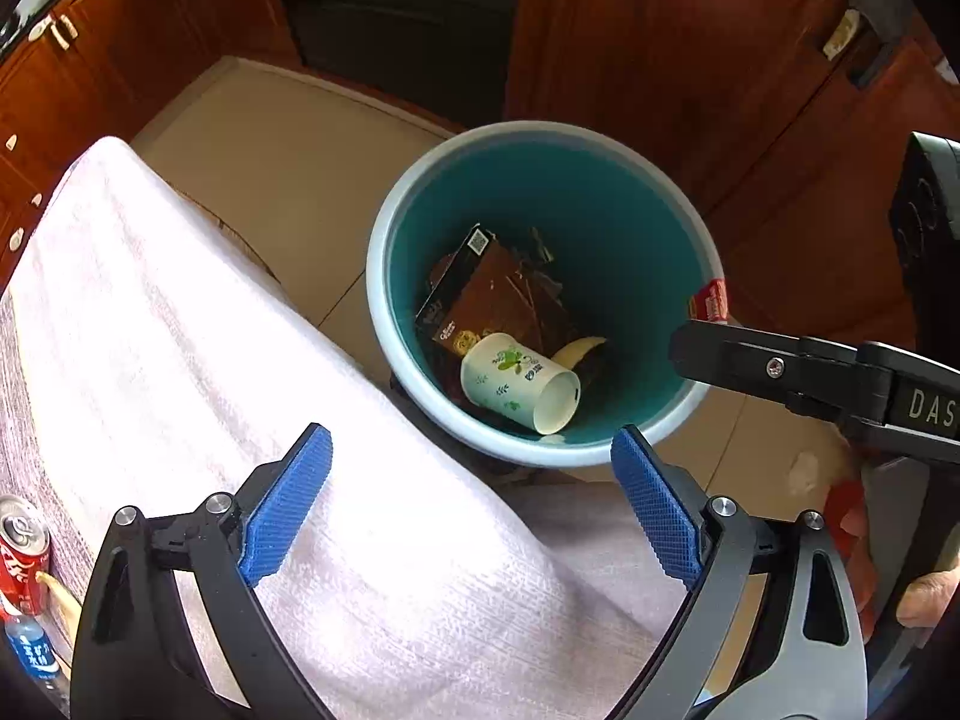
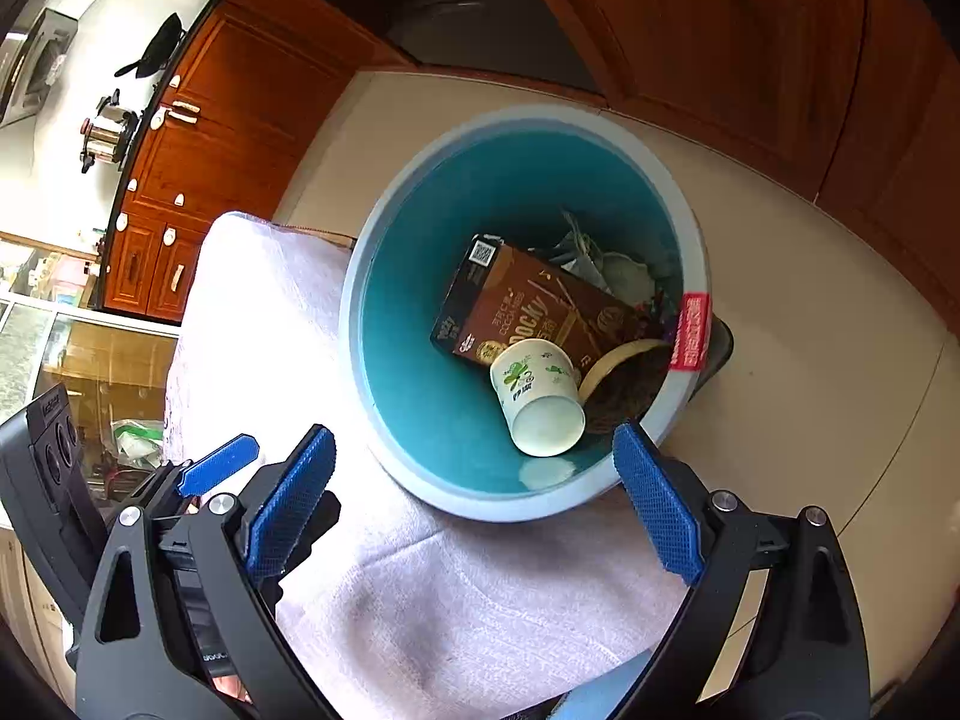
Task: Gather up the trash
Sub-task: 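Move both open tools back to the melon rind and orange peel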
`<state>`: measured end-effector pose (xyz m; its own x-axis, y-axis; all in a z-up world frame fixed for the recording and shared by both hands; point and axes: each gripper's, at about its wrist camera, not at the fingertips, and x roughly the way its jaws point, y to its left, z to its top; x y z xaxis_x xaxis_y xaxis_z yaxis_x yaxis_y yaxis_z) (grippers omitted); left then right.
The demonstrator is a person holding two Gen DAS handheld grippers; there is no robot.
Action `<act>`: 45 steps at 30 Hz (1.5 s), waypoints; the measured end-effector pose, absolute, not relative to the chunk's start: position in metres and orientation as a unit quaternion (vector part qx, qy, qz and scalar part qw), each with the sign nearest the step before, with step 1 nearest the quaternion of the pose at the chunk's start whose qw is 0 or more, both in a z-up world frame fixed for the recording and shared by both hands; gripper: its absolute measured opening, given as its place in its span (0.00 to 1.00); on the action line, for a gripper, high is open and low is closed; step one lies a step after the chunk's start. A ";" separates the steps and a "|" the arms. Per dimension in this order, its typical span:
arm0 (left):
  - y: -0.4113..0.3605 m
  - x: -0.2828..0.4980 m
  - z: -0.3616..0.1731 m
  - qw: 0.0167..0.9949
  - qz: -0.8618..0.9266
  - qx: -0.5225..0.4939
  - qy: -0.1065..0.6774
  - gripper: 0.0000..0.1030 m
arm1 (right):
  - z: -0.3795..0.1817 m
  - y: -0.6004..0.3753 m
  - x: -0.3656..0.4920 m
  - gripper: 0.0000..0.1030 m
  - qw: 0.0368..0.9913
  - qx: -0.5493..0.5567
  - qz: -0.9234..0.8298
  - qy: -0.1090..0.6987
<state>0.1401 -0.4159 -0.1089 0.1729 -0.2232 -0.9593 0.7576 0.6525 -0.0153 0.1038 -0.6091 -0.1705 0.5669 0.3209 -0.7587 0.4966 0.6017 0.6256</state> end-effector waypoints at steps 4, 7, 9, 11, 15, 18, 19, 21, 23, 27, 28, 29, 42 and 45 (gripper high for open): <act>-0.406 0.137 -0.100 0.730 -0.336 0.235 0.548 0.92 | -0.163 -0.600 0.103 0.87 0.771 0.435 -0.053 0.463; -0.392 0.134 -0.089 0.735 -0.335 0.224 0.546 0.92 | -0.158 -0.593 0.103 0.87 0.774 0.429 -0.050 0.462; -0.379 0.133 -0.083 0.738 -0.332 0.217 0.546 0.92 | -0.153 -0.589 0.103 0.87 0.778 0.425 -0.048 0.460; -0.368 0.133 -0.080 0.742 -0.328 0.211 0.546 0.93 | -0.149 -0.582 0.104 0.87 0.781 0.421 -0.044 0.459; -0.342 0.135 -0.074 0.751 -0.315 0.194 0.548 0.93 | -0.137 -0.566 0.107 0.87 0.789 0.410 -0.032 0.457; -0.316 0.135 -0.067 0.759 -0.306 0.181 0.545 0.93 | -0.126 -0.551 0.109 0.87 0.796 0.398 -0.022 0.455; -0.309 0.135 -0.066 0.761 -0.303 0.177 0.545 0.93 | -0.123 -0.546 0.110 0.87 0.798 0.396 -0.018 0.454; -0.290 0.135 -0.061 0.767 -0.297 0.171 0.542 0.93 | -0.118 -0.532 0.112 0.87 0.802 0.388 -0.009 0.453; -0.268 0.136 -0.056 0.775 -0.287 0.164 0.539 0.93 | -0.113 -0.517 0.115 0.87 0.805 0.379 0.003 0.455; -0.227 0.141 -0.054 0.790 -0.266 0.144 0.534 0.93 | -0.101 -0.480 0.125 0.87 0.816 0.354 0.033 0.456; -0.216 0.142 -0.053 0.793 -0.260 0.137 0.533 0.93 | -0.098 -0.470 0.128 0.87 0.820 0.344 0.042 0.455; -0.205 0.144 -0.053 0.797 -0.253 0.131 0.532 0.93 | -0.094 -0.459 0.131 0.87 0.825 0.331 0.053 0.454; -0.071 0.162 -0.061 0.818 -0.171 0.081 0.544 0.93 | -0.081 -0.330 0.169 0.87 0.846 0.195 0.146 0.475; -0.051 0.164 -0.065 0.822 -0.163 0.076 0.540 0.93 | -0.087 -0.307 0.179 0.87 0.834 0.183 0.159 0.495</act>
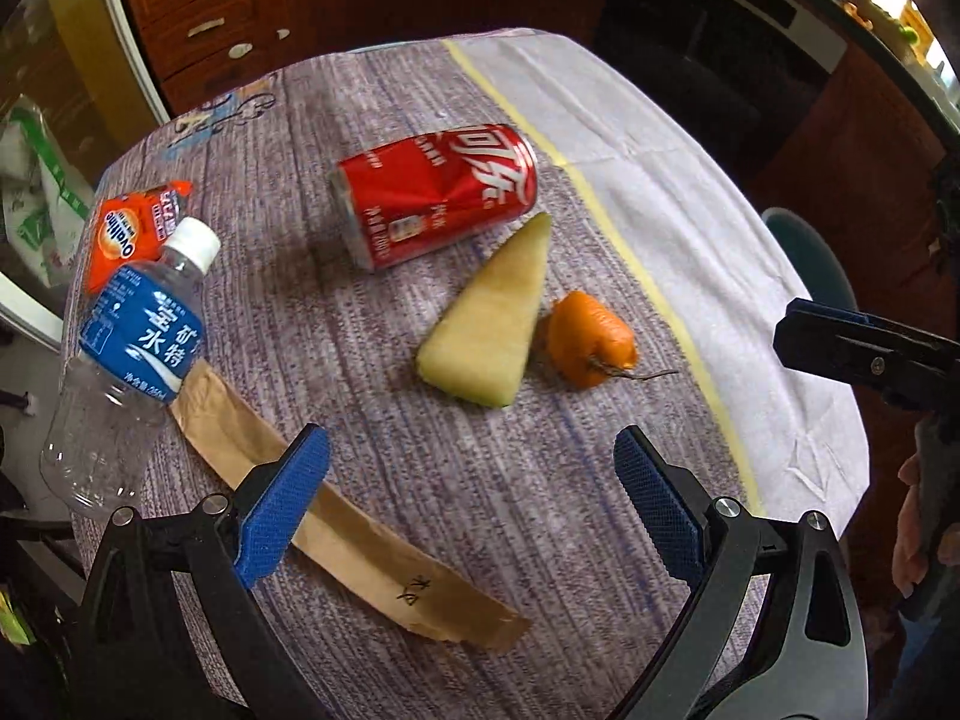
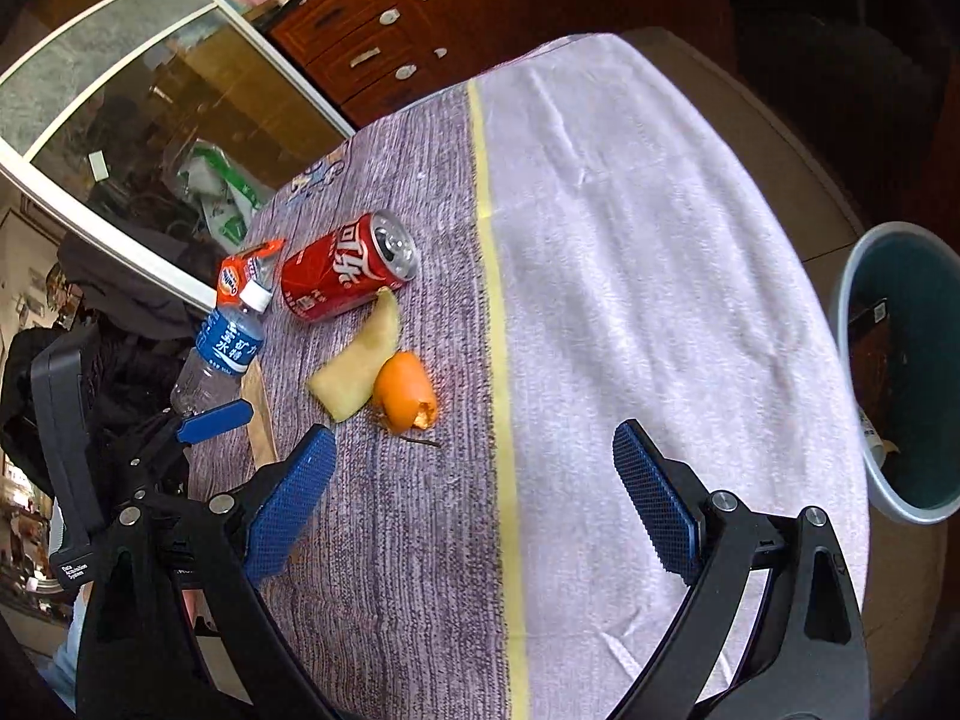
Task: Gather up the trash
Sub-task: 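Move both open tools back to the melon rind and orange peel, then grasp the orange peel with the right tool while the left tool grasps the melon rind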
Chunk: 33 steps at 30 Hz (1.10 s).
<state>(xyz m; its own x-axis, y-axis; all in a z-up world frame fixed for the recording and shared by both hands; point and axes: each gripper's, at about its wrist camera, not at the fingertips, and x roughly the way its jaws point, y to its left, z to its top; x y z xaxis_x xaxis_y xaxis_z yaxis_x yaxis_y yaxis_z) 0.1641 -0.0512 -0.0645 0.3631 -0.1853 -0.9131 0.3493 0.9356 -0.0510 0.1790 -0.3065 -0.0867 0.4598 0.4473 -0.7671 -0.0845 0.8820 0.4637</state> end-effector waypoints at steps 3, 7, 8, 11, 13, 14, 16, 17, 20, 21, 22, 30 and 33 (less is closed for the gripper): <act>-0.038 0.166 -0.070 0.821 -0.158 0.073 0.543 0.93 | -0.091 -0.283 0.188 0.87 0.830 0.163 0.173 0.504; -0.026 0.172 -0.078 0.819 -0.153 0.065 0.550 0.93 | -0.097 -0.252 0.201 0.87 0.831 0.123 0.178 0.513; -0.024 0.174 -0.080 0.818 -0.153 0.063 0.552 0.93 | -0.098 -0.247 0.205 0.86 0.833 0.112 0.176 0.513; -0.018 0.178 -0.085 0.814 -0.152 0.058 0.558 0.93 | -0.103 -0.232 0.214 0.78 0.834 0.088 0.179 0.515; -0.015 0.180 -0.088 0.813 -0.152 0.057 0.560 0.93 | -0.107 -0.225 0.218 0.75 0.833 0.075 0.179 0.518; -0.014 0.181 -0.089 0.812 -0.152 0.056 0.561 0.93 | -0.109 -0.222 0.219 0.71 0.832 0.068 0.180 0.520; -0.013 0.183 -0.091 0.811 -0.153 0.054 0.562 0.93 | -0.114 -0.217 0.223 0.62 0.830 0.061 0.182 0.524; -0.011 0.184 -0.091 0.810 -0.153 0.053 0.563 0.93 | -0.117 -0.215 0.224 0.58 0.828 0.059 0.182 0.527; -0.014 0.188 -0.092 0.808 -0.157 0.052 0.565 0.93 | -0.123 -0.214 0.225 0.45 0.826 0.057 0.180 0.531; -0.016 0.188 -0.093 0.807 -0.160 0.053 0.566 0.93 | -0.123 -0.214 0.225 0.39 0.831 0.053 0.177 0.525; -0.019 0.188 -0.093 0.806 -0.164 0.055 0.566 0.93 | -0.124 -0.214 0.224 0.33 0.831 0.051 0.177 0.524; -0.050 0.199 -0.100 0.805 -0.192 0.079 0.556 0.92 | -0.127 -0.242 0.217 0.24 0.824 0.099 0.175 0.529; -0.061 0.202 -0.101 0.807 -0.196 0.098 0.549 0.85 | -0.129 -0.253 0.212 0.25 0.820 0.121 0.179 0.530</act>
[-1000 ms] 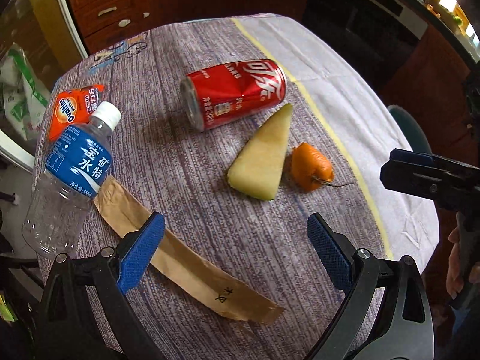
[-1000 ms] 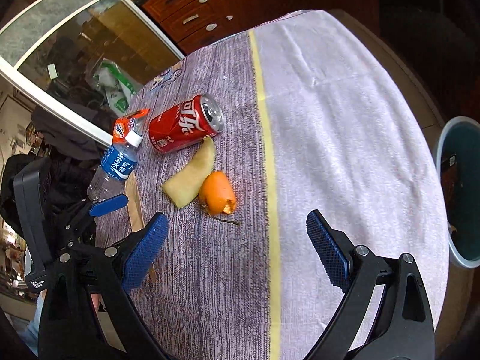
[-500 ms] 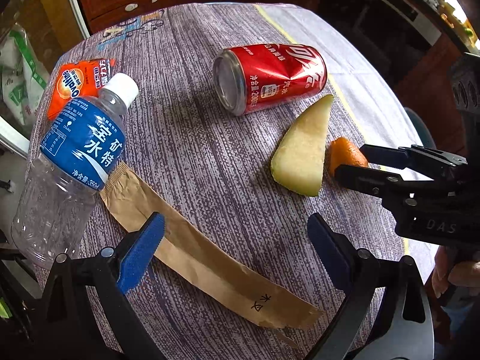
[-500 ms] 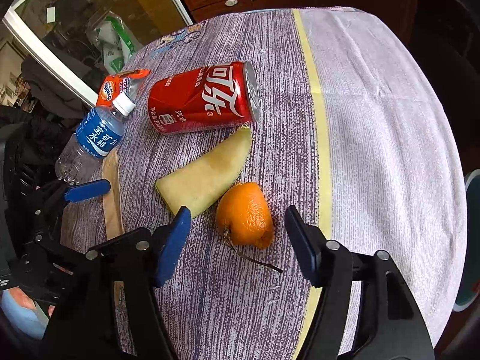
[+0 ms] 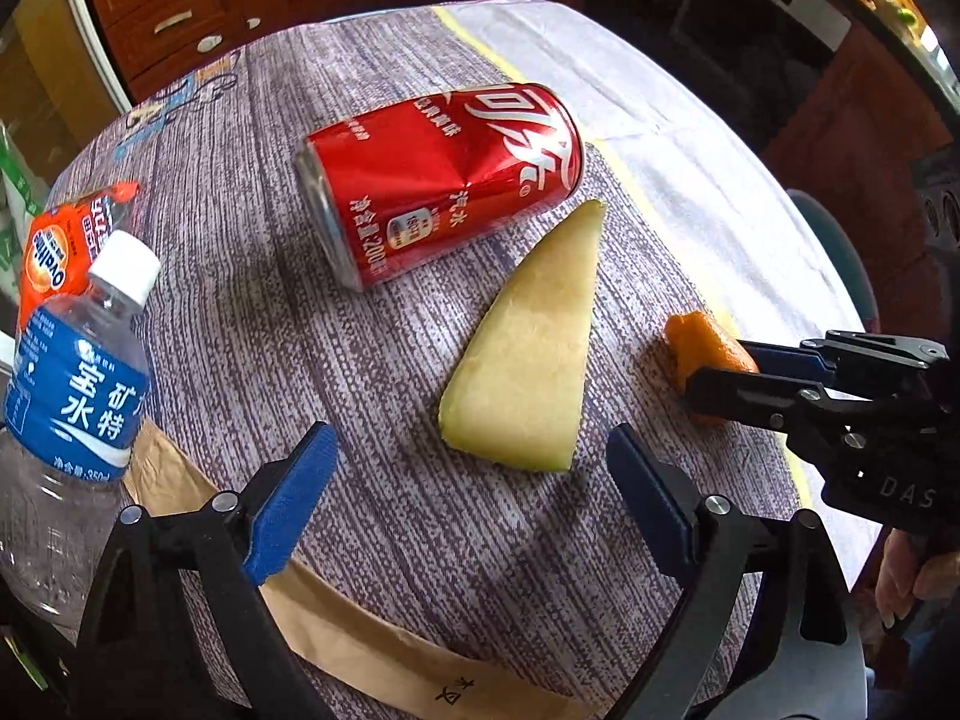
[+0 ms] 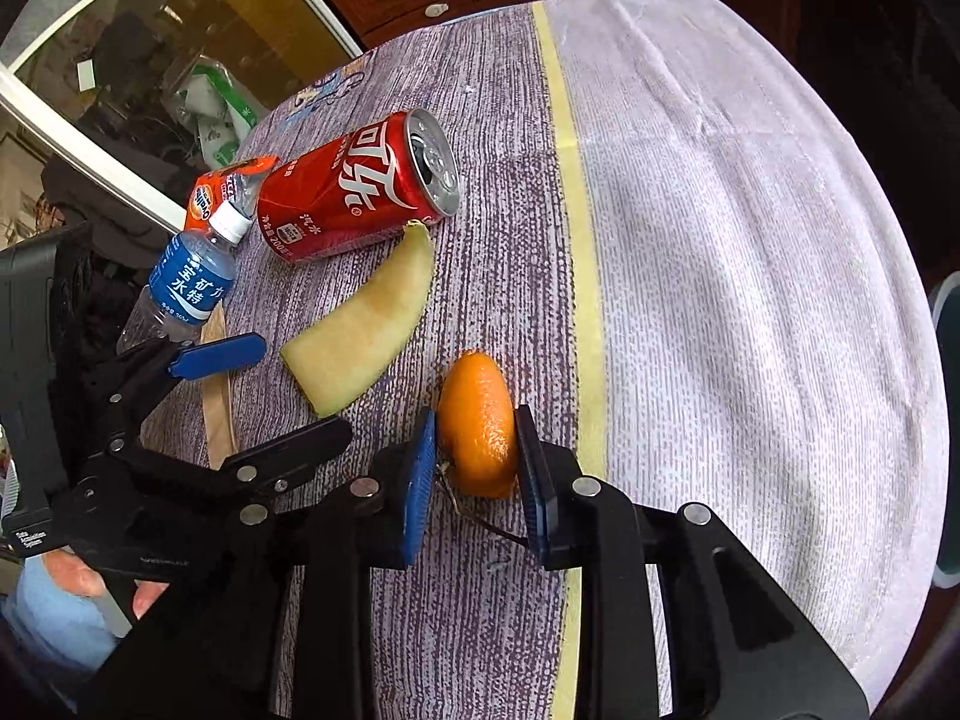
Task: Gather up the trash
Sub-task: 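Grasp the orange peel with the right tool while the left tool grasps the melon rind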
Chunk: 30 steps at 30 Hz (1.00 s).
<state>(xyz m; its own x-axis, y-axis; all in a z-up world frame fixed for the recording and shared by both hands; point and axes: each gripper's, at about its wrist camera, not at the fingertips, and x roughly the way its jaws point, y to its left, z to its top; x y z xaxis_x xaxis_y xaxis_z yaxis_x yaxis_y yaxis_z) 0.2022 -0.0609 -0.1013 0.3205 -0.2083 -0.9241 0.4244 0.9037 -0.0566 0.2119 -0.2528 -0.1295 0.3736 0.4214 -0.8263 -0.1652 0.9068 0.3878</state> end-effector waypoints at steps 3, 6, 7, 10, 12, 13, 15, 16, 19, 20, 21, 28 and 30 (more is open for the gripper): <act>-0.069 0.201 -0.102 0.810 -0.198 0.126 0.538 0.79 | -0.131 -0.258 0.209 0.25 0.819 0.135 0.182 0.527; -0.075 0.196 -0.103 0.814 -0.202 0.144 0.524 0.74 | -0.131 -0.258 0.209 0.25 0.820 0.140 0.184 0.524; -0.076 0.194 -0.102 0.816 -0.207 0.146 0.520 0.73 | -0.131 -0.258 0.209 0.25 0.820 0.140 0.185 0.523; -0.077 0.190 -0.101 0.817 -0.217 0.150 0.512 0.59 | -0.131 -0.259 0.208 0.25 0.821 0.144 0.189 0.520; -0.082 0.188 -0.099 0.818 -0.217 0.155 0.509 0.45 | -0.132 -0.260 0.208 0.25 0.820 0.149 0.190 0.518; -0.083 0.187 -0.098 0.819 -0.215 0.156 0.508 0.45 | -0.132 -0.264 0.207 0.25 0.820 0.150 0.190 0.518; -0.081 0.187 -0.097 0.821 -0.209 0.150 0.510 0.44 | -0.132 -0.264 0.206 0.25 0.820 0.153 0.190 0.518; -0.080 0.187 -0.096 0.821 -0.205 0.139 0.514 0.44 | -0.132 -0.264 0.206 0.25 0.819 0.155 0.190 0.519; -0.078 0.187 -0.089 0.823 -0.203 0.114 0.518 0.44 | -0.132 -0.266 0.203 0.24 0.817 0.161 0.192 0.520; -0.078 0.186 -0.086 0.824 -0.202 0.111 0.517 0.44 | -0.131 -0.268 0.201 0.24 0.817 0.162 0.193 0.519; -0.079 0.183 -0.082 0.826 -0.202 0.110 0.515 0.44 | -0.130 -0.269 0.199 0.24 0.817 0.165 0.194 0.518; -0.094 0.167 -0.061 0.829 -0.211 0.108 0.506 0.43 | -0.117 -0.287 0.189 0.24 0.826 0.180 0.190 0.498; -0.099 0.163 -0.056 0.829 -0.214 0.109 0.505 0.43 | -0.112 -0.294 0.185 0.24 0.830 0.185 0.187 0.492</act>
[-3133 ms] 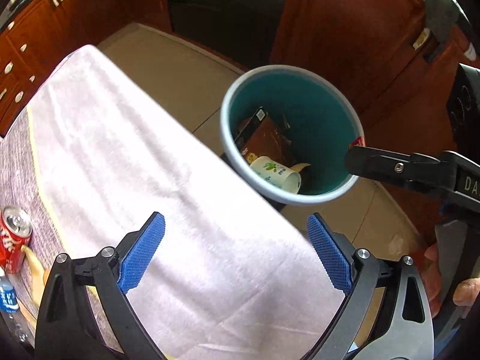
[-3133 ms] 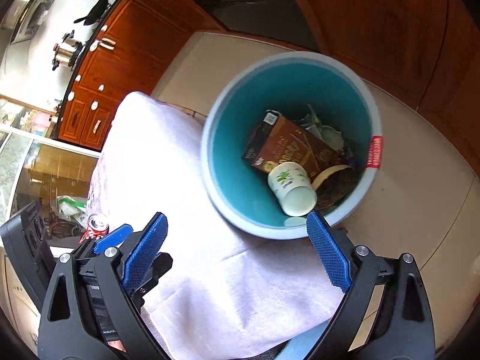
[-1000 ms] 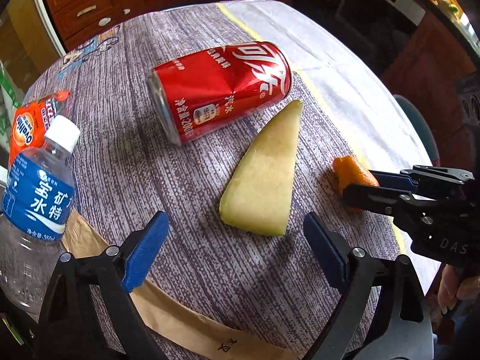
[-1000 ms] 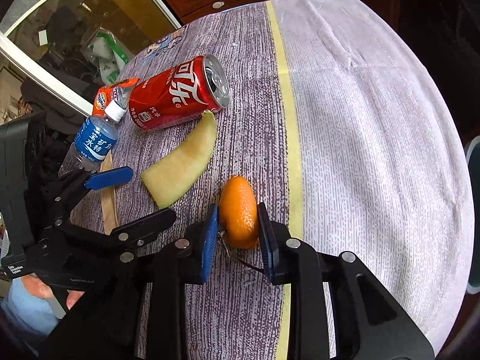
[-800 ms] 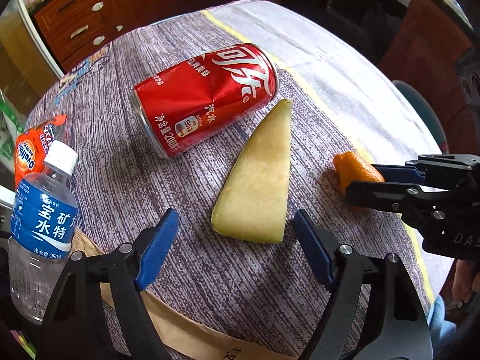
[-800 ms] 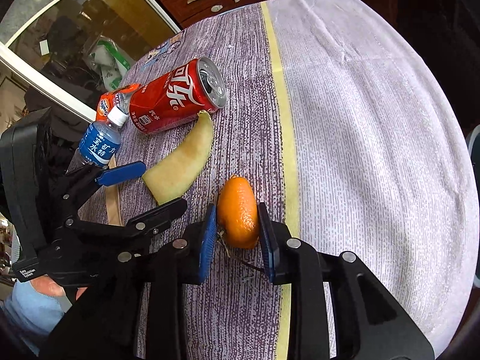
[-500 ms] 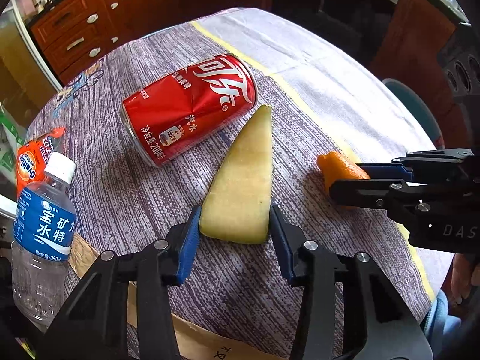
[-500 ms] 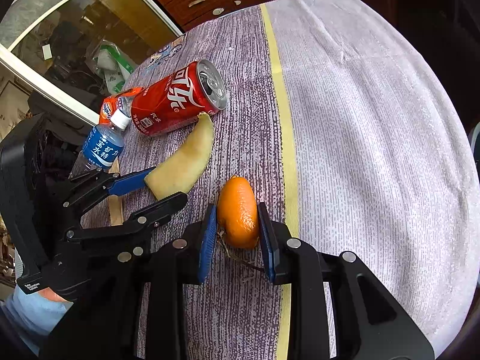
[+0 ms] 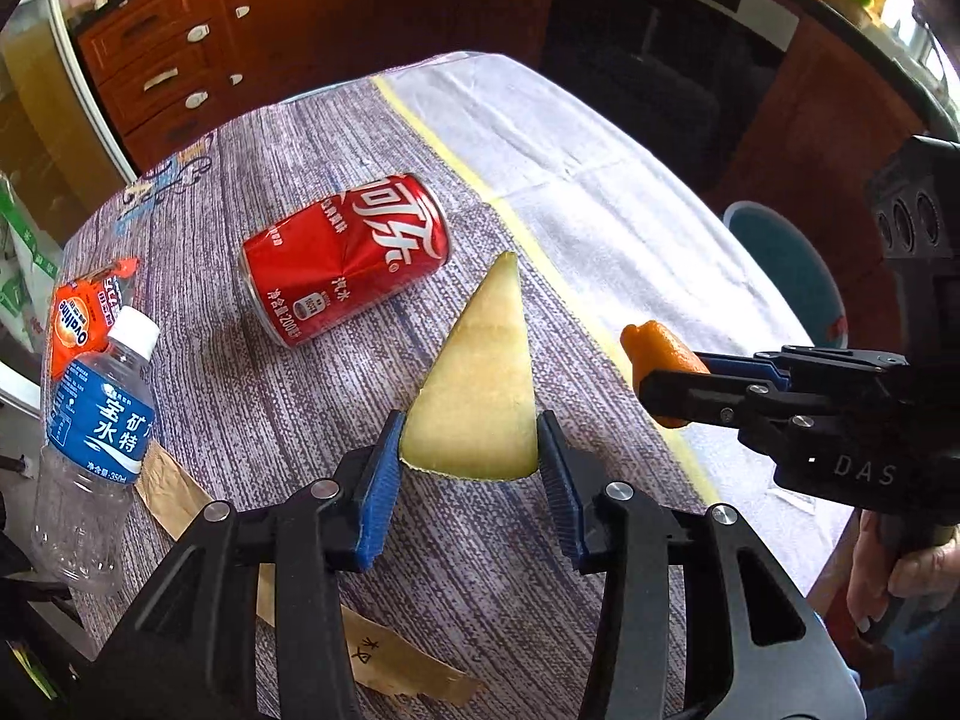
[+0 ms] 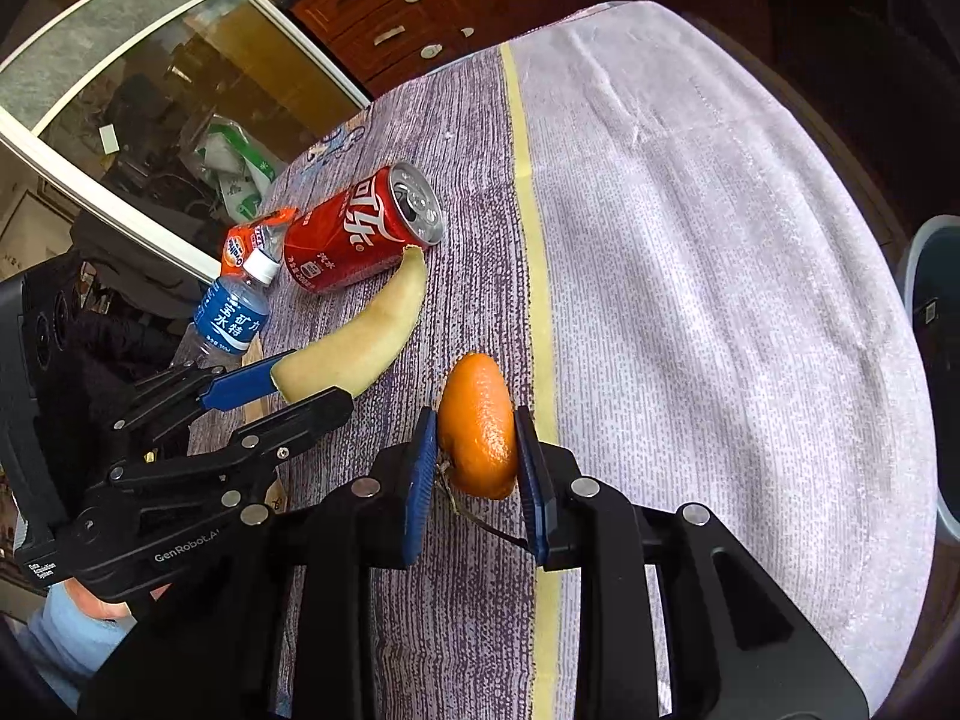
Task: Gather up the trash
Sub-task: 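Grasp the orange peel with the right tool while the left tool grasps the melon rind, then carry the orange peel and melon rind over the bin and open both tools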
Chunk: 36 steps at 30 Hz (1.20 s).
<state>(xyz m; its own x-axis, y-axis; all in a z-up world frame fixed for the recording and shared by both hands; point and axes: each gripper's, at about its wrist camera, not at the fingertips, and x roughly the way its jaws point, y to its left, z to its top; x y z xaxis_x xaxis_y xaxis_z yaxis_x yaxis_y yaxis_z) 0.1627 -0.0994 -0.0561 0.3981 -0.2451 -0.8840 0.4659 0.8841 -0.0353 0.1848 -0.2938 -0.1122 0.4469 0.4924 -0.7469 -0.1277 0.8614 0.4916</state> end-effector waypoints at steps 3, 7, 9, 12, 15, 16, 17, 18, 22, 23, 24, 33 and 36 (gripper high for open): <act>-0.109 0.157 -0.050 0.827 -0.221 0.115 0.504 0.43 | -0.107 -0.304 0.178 0.24 0.834 0.196 0.185 0.482; -0.125 0.150 -0.042 0.826 -0.230 0.126 0.499 0.43 | -0.100 -0.323 0.170 0.24 0.841 0.208 0.177 0.467; -0.137 0.148 -0.038 0.823 -0.238 0.131 0.499 0.43 | -0.098 -0.335 0.165 0.24 0.845 0.217 0.170 0.459; -0.156 0.145 -0.035 0.817 -0.250 0.138 0.502 0.43 | -0.094 -0.357 0.159 0.24 0.850 0.232 0.158 0.446; -0.183 0.142 -0.034 0.809 -0.265 0.153 0.502 0.43 | -0.091 -0.385 0.151 0.24 0.855 0.249 0.142 0.432; -0.192 0.141 -0.033 0.807 -0.270 0.157 0.501 0.43 | -0.090 -0.397 0.148 0.24 0.857 0.256 0.135 0.427; -0.202 0.140 -0.032 0.804 -0.276 0.161 0.501 0.43 | -0.090 -0.408 0.145 0.24 0.858 0.263 0.128 0.422; -0.212 0.140 -0.031 0.802 -0.282 0.165 0.500 0.43 | -0.091 -0.422 0.142 0.24 0.860 0.271 0.118 0.417; -0.260 0.138 -0.028 0.790 -0.312 0.182 0.495 0.42 | -0.095 -0.475 0.127 0.24 0.863 0.301 0.078 0.399; -0.271 0.138 -0.028 0.787 -0.319 0.187 0.494 0.41 | -0.097 -0.490 0.122 0.24 0.864 0.308 0.066 0.394; -0.283 0.137 -0.029 0.783 -0.327 0.191 0.493 0.41 | -0.098 -0.502 0.118 0.24 0.864 0.313 0.055 0.390; -0.388 0.135 -0.036 0.747 -0.394 0.212 0.492 0.41 | -0.121 -0.580 0.097 0.24 0.855 0.351 -0.008 0.381; -0.416 0.137 -0.044 0.737 -0.404 0.221 0.495 0.41 | -0.130 -0.595 0.097 0.24 0.847 0.360 -0.019 0.390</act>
